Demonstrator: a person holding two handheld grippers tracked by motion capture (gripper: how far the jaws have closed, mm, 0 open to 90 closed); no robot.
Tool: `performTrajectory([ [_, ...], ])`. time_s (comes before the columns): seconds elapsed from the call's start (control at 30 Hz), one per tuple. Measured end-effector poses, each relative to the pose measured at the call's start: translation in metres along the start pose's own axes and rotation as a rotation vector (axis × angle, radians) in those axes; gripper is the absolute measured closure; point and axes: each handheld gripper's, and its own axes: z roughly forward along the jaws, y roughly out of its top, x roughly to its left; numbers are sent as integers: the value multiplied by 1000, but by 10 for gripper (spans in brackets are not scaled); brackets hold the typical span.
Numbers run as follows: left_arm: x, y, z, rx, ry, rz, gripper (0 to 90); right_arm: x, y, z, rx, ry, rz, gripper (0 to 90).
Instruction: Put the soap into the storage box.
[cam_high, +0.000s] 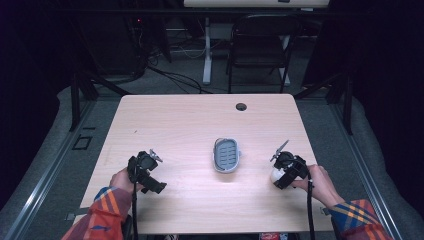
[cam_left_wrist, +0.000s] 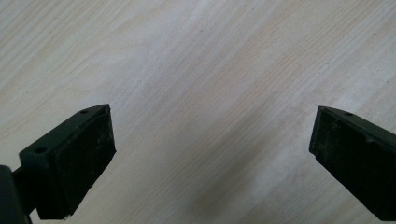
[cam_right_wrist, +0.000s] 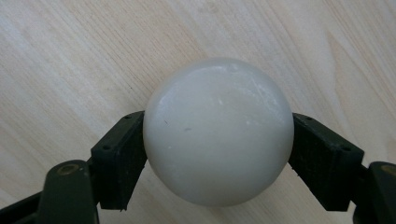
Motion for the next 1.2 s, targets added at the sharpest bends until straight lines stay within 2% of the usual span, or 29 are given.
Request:
performTrajectory([
  [0.17, 0, 0, 0, 1, 0, 0, 2, 3, 3, 0, -1, 0, -11, 234],
  [0.2, 0, 0, 0, 1, 0, 0, 2, 5, 3, 2, -27, 12, 1, 234],
  [0.23, 0, 0, 0, 2, 0, -1, 2, 5, 6, 0, -11, -2, -19, 234],
  [0.4, 0, 0, 0, 2, -1, -2, 2, 5, 9, -1, -13, 7, -19, 234],
  [0.43, 0, 0, 0, 2, 0, -2, 2, 5, 9, 0, -28, 8, -17, 234],
  [0.73, 0, 0, 1, 1, -1, -2, 2, 7, 18, -2, -13, 2, -43, 235],
  [0.87, 0, 0, 1, -1, -2, -1, 2, 8, 21, 0, -40, 19, -27, 235],
  [0.9, 0, 0, 1, -2, -1, -1, 2, 7, 23, -1, -32, 5, -38, 235],
  [1.0, 0, 0, 1, -2, 2, -2, 2, 7, 25, -2, -15, 2, -51, 235],
  [1.03, 0, 0, 1, -2, 2, -2, 2, 7, 25, -1, -32, 4, -45, 235],
  [1.2, 0, -1, 1, -4, 1, -2, 2, 6, 30, -3, -28, 2, -52, 235],
])
